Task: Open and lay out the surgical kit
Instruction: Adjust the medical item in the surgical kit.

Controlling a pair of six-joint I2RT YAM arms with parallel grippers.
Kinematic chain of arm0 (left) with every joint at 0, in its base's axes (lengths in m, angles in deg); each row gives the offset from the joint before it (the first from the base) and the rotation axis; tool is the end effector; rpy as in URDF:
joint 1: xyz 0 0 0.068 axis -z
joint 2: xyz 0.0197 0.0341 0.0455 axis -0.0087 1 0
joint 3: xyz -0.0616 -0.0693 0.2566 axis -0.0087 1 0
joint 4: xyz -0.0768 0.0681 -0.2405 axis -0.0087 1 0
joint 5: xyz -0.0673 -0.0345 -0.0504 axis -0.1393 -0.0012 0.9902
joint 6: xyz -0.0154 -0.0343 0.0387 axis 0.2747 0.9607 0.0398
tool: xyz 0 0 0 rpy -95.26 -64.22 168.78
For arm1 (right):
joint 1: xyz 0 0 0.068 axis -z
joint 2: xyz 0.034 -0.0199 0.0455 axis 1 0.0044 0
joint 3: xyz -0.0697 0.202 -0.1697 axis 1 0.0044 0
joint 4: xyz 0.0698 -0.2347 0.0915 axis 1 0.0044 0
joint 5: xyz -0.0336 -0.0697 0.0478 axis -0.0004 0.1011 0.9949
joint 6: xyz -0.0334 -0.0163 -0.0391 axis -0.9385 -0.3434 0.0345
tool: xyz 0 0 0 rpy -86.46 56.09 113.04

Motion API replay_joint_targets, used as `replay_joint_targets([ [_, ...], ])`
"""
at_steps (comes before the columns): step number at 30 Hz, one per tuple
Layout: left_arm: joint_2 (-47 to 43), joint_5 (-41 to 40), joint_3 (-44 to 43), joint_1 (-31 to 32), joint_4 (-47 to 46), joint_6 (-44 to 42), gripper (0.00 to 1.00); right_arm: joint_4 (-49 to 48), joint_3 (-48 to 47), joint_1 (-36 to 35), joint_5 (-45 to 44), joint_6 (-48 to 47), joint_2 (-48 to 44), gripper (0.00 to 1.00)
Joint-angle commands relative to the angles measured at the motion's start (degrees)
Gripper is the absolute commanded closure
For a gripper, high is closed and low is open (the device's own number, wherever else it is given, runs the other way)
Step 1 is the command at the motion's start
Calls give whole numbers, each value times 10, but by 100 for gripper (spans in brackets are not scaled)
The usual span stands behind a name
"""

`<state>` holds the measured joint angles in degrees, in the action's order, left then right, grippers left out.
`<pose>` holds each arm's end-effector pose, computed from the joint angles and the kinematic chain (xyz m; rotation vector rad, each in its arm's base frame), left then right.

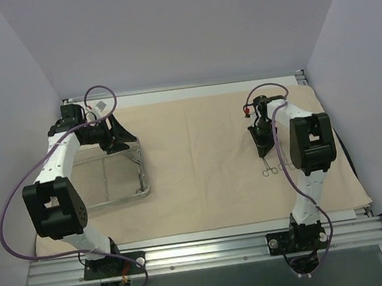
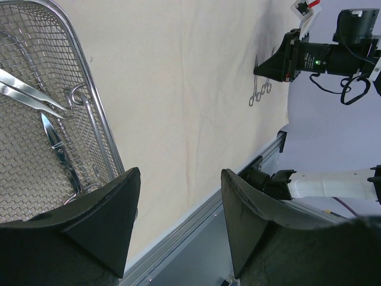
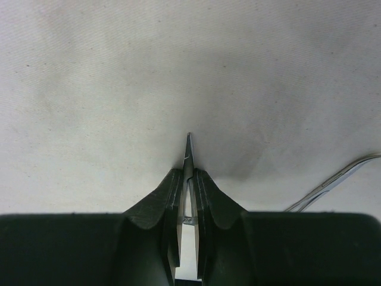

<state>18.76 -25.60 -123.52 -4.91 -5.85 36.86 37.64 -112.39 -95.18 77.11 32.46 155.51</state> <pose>0.3434 0.0060 0.2781 -0.2497 2.5091 -1.1771 0.3941 0.0418 0.1523 -0.3308 2.8538 0.1723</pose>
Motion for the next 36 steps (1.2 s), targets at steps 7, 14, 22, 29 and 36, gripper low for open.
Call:
replay_joint_targets([
  [7,-28,2,0,-4,-4,-7,35,20,-27,35,3,17,30,100],
  [14,-25,-3,-4,-4,-1,-9,35,20,-38,38,-15,7,36,100],
  [22,-22,-2,-4,-4,-8,-3,35,33,-68,27,-11,6,24,100],
  [29,-22,-3,0,-4,-9,2,35,42,-68,21,2,15,0,99],
  [36,-23,-5,8,-2,-13,7,35,26,-71,19,9,31,27,100],
])
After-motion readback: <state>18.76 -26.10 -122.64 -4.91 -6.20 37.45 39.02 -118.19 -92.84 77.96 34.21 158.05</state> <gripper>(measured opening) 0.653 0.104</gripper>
